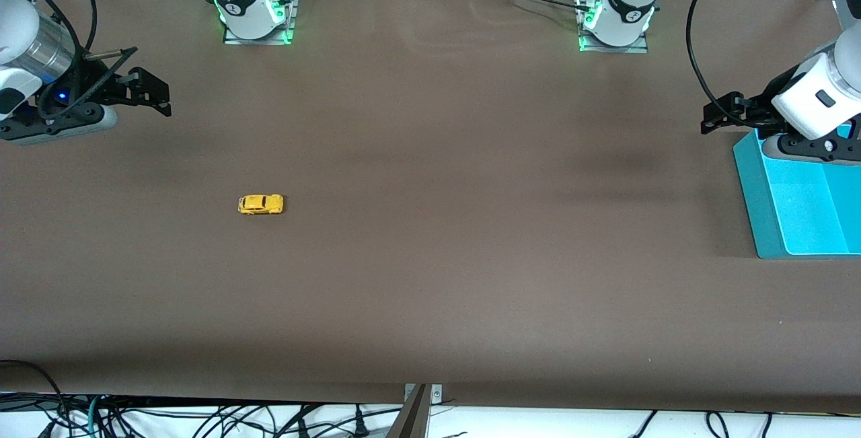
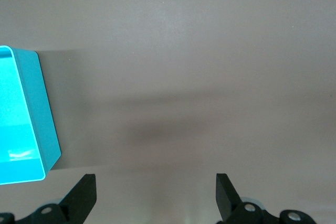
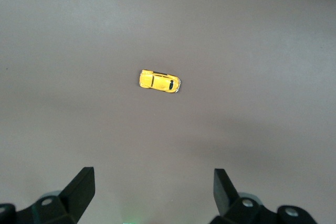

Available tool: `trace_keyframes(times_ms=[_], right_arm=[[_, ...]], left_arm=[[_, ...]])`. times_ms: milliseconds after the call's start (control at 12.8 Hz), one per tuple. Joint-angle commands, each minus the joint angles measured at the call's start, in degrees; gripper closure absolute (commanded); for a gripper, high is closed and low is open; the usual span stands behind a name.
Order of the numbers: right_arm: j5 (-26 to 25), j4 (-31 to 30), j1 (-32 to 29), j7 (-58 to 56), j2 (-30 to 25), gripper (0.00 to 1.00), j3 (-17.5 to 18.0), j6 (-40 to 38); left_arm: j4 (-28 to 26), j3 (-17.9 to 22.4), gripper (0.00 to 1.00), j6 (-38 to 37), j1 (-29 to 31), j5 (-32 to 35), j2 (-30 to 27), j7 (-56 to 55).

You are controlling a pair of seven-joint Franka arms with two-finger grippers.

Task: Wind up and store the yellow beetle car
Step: 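Move the right gripper over the yellow toy car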

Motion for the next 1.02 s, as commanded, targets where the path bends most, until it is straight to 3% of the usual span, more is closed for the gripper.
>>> trace_keyframes(times_ms=[0,549,941], right_arm=[[-0.4,-0.5,0.6,0.9,0.6,0.00,-0.4,1.4],[-0.4,-5.5,0.6,1.0,0.6,0.00,-0.4,7.9],[-0.3,-14.8,0.7,0.9,1.6,0.00,1.0,18.7]], left_arm=[[2.0,-0.1,0.00,-1.4,0.3,-0.9,0.9,0.9],[2.0,-0.1,0.00,-1.4,0.3,-0.9,0.9,0.9],[2.0,-0.1,0.00,-1.4,0.3,-0.8,0.9,0.9]])
